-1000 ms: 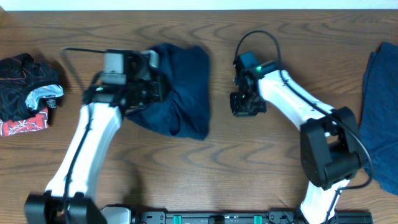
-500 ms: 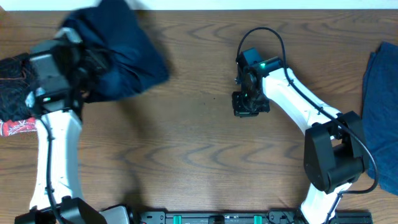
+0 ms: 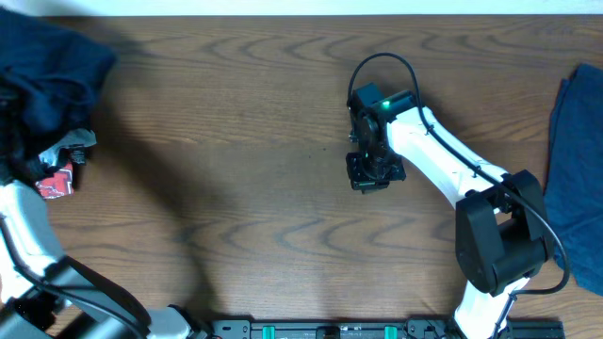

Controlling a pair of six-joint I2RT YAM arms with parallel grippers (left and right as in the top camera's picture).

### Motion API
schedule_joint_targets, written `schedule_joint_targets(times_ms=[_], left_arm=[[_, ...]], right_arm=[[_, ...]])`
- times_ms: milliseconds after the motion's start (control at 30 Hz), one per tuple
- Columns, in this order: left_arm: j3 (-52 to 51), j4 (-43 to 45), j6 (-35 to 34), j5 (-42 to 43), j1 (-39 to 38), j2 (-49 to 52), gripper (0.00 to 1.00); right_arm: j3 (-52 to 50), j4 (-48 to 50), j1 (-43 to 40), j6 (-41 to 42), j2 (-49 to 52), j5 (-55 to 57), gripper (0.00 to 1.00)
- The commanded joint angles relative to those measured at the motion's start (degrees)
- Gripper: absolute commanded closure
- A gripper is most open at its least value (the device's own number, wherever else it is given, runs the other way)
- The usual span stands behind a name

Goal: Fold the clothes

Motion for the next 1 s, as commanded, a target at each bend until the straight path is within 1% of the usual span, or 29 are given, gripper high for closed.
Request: schedule_joint_targets(times_ms=[0,233,333,400,600,633,667,700,733,800,833,867,967], left_arm=[[2.54,4.22,-5.16,0.35,3.85,2.93,0.94],[3.65,12.26,-10.84,-1.62,8.52,11.87,0.94],[3.65,15.15,-11.67,-1.60,9.05,15.58,0.94],[3.65,15.76,-11.69,-1.55,9.03,17.68,0.94],[3.65,15.52,-12.11,2.01,8.81,21.38,0.93],[3.65,15.58,-12.15,1.99,8.81,21.40,0.63],[3.65,15.85,-12.35,2.01,8.81,21.38,0.36],[3.65,16.76,-12.48,2.21,8.83,21.33,0.04],[3.65,17.49,-13.38,2.51,8.83,21.29,0.02],[3.65,18.49,-15.98,2.89,8.87,21.18,0.02],[3.65,18.73,-18.12,2.93,8.87,20.98,0.02],[3.65,19.10,-19.63,2.97,8.87,20.79,0.02],[3.65,21.57,-23.45,2.78,8.87,19.56,0.02]], right_arm=[[0.55,-0.90,1.20,-1.07,-0.83,-1.60,0.99],[0.55,-2.58,1.68,-1.07,-0.83,-3.34,0.99],[0.55,-2.89,1.68,-1.03,-0.83,-4.00,0.99],[0.55,-2.78,1.68,-0.90,-0.83,-4.66,0.99],[0.55,-2.19,1.68,0.07,-0.83,-4.55,0.99],[0.55,-2.12,1.68,0.07,-0.83,-4.57,0.99],[0.55,-2.12,1.68,0.07,-0.83,-4.57,0.98],[0.55,-2.14,1.68,0.07,-0.83,-4.57,0.96],[0.55,-2.14,1.68,0.07,-0.83,-4.57,0.90],[0.55,-2.12,1.68,0.07,-0.83,-4.57,0.86],[0.55,-2.12,1.68,0.07,-0.83,-4.59,0.78],[0.55,-2.12,1.68,0.04,-0.83,-4.59,0.75],[0.55,-2.45,1.68,0.02,-0.83,-4.59,0.74]])
